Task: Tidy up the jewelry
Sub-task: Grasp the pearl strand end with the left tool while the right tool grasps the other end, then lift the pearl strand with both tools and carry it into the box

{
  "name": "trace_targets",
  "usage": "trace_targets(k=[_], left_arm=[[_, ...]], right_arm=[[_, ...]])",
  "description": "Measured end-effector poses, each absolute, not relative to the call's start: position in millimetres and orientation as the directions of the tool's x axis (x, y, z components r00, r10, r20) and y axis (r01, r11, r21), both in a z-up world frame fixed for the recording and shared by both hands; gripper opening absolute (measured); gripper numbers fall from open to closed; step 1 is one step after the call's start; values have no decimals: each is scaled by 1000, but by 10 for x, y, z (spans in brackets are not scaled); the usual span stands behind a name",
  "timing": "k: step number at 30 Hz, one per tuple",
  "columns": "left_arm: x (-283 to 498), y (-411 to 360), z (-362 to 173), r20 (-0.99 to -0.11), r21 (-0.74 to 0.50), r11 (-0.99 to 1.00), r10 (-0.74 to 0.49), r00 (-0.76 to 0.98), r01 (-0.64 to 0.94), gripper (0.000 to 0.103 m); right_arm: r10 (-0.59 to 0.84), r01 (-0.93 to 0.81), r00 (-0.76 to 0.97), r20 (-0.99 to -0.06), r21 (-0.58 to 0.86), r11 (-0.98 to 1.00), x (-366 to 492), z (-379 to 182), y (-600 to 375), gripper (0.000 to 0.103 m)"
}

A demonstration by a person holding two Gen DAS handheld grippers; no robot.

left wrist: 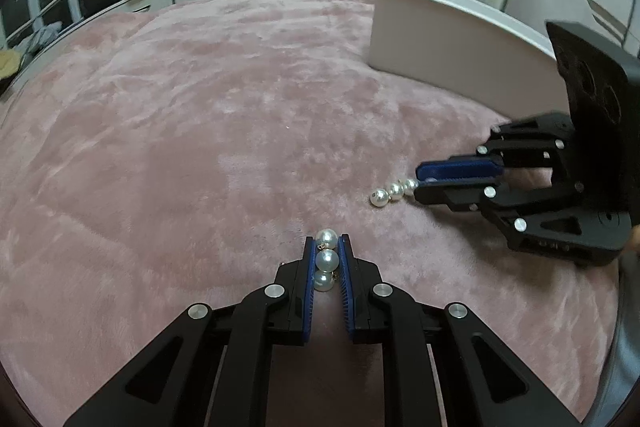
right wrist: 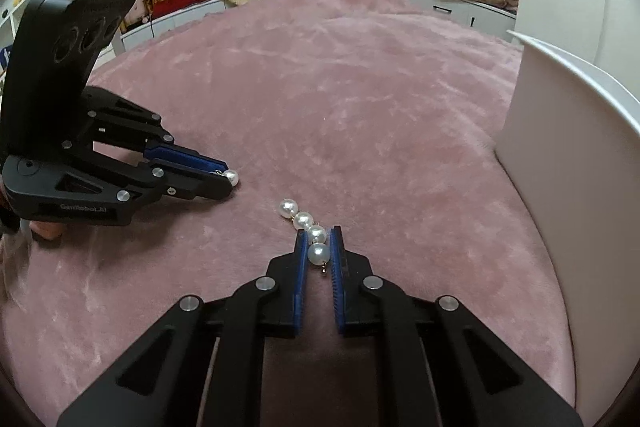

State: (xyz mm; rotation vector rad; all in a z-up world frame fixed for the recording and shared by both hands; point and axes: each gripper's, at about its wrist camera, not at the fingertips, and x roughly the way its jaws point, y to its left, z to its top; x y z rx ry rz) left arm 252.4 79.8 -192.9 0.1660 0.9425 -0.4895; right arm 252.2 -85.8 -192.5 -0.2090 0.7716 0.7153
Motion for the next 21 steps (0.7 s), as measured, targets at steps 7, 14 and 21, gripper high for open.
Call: trace_targets(k=[7,14,21], left_arm=[[2395,753,-1718,-783,-72,884,-337,522,462,16],[2302,683,-1543,-768,-47,882,-332,547,469,16],[2240,534,-1304,-745,-22,878,-333,578,478,16]], right_arm=[[492,-640,526,-694,57,766,2397,-1708,-930,11],[444,-623,557,-702,0,782,2318,-1411,-978,11],[445,-560,608,-657,42,827,2323,-1062,-1268,11]])
